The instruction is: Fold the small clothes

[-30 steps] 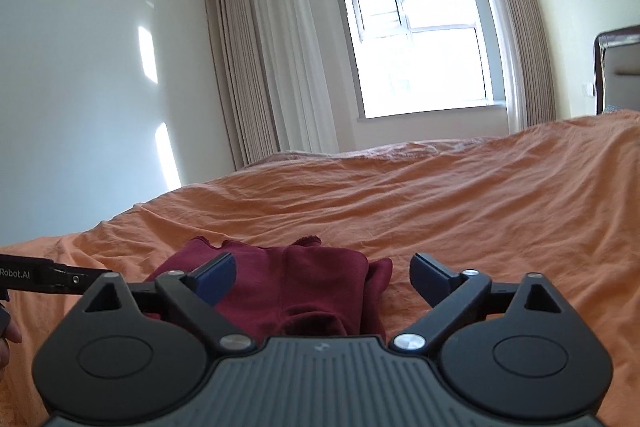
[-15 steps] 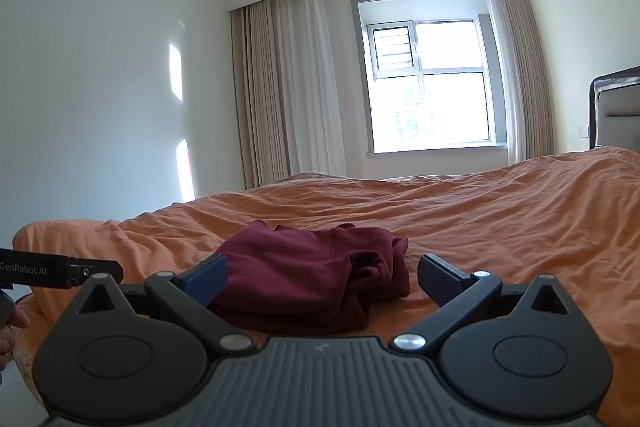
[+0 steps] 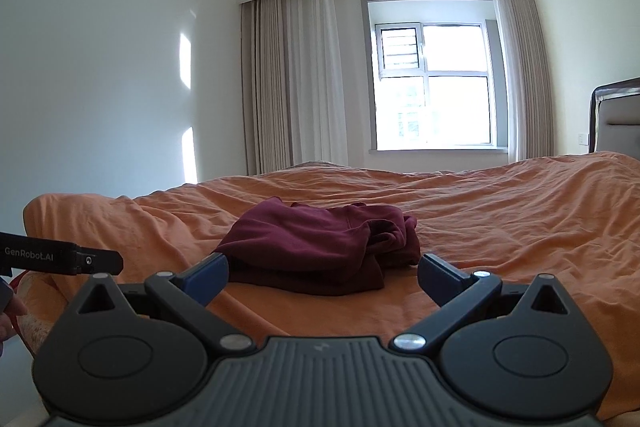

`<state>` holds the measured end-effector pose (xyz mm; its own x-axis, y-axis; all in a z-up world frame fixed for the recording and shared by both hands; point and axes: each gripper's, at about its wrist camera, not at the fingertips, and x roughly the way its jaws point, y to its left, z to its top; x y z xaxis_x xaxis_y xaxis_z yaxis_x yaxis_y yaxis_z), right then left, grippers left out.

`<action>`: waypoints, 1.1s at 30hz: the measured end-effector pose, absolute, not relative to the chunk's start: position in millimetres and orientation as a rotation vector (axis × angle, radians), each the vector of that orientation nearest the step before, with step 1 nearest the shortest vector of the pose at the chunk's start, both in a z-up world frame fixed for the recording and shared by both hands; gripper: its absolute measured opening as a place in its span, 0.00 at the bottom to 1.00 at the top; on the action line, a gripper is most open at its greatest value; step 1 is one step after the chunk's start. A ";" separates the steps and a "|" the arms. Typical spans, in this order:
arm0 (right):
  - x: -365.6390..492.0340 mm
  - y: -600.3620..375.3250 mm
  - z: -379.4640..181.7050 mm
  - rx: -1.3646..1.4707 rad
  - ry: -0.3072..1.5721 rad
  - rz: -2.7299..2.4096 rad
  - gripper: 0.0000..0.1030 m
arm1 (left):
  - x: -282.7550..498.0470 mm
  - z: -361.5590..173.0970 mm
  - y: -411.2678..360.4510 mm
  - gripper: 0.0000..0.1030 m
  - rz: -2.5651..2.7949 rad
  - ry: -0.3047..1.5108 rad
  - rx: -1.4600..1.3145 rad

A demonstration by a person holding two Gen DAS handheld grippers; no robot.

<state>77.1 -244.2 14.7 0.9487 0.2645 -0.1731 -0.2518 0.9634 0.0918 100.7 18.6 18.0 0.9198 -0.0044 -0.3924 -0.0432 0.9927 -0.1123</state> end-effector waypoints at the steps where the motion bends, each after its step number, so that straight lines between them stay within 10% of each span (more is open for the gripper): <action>1: 77.7 -244.0 14.2 0.069 0.187 0.264 1.00 | 100.8 18.2 18.9 0.99 0.020 0.402 -0.121; 33: 76.7 -246.1 11.4 0.046 0.196 0.240 1.00 | 107.0 17.6 17.1 0.99 0.003 0.427 -0.116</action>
